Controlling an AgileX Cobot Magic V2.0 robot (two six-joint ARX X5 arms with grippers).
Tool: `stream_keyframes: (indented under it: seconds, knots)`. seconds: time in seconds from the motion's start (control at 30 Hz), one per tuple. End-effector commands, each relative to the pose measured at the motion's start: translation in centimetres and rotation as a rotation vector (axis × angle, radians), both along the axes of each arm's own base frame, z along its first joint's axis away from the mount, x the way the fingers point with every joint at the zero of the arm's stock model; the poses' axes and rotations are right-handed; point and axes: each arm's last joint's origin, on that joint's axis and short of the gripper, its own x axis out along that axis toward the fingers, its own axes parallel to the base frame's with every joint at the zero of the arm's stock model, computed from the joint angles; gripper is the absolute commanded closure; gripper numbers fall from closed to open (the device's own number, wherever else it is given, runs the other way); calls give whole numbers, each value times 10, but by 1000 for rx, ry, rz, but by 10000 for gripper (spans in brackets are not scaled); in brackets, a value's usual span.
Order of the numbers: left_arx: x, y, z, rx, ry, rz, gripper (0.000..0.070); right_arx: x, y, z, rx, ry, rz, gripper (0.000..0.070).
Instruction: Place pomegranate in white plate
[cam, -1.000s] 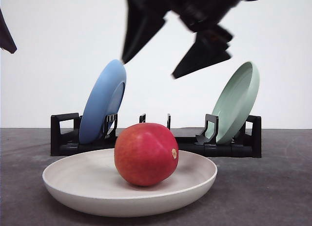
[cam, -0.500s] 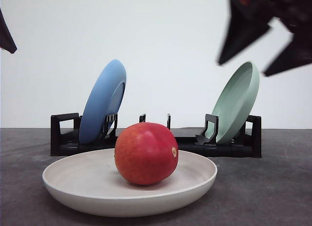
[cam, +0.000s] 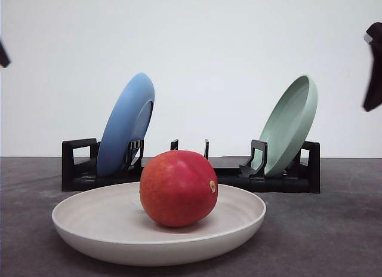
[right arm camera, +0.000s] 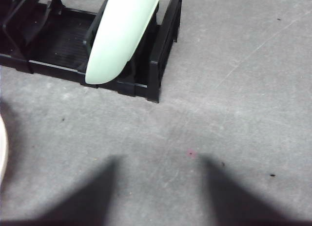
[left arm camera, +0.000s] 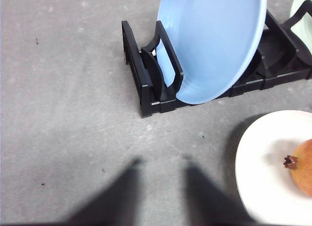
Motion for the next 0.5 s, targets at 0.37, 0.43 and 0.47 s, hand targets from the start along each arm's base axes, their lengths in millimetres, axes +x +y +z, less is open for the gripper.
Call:
stream_keyframes:
  seconds: [0.37, 0.43, 0.47]
  knots:
    - [1, -1, 2, -33, -3, 15, 700, 2, 1, 1, -7, -13, 7, 684]
    - [1, -1, 2, -33, -3, 15, 700, 2, 1, 1, -7, -13, 7, 684]
    - [1, -1, 2, -33, -3, 15, 700, 2, 1, 1, -7, -13, 7, 684]
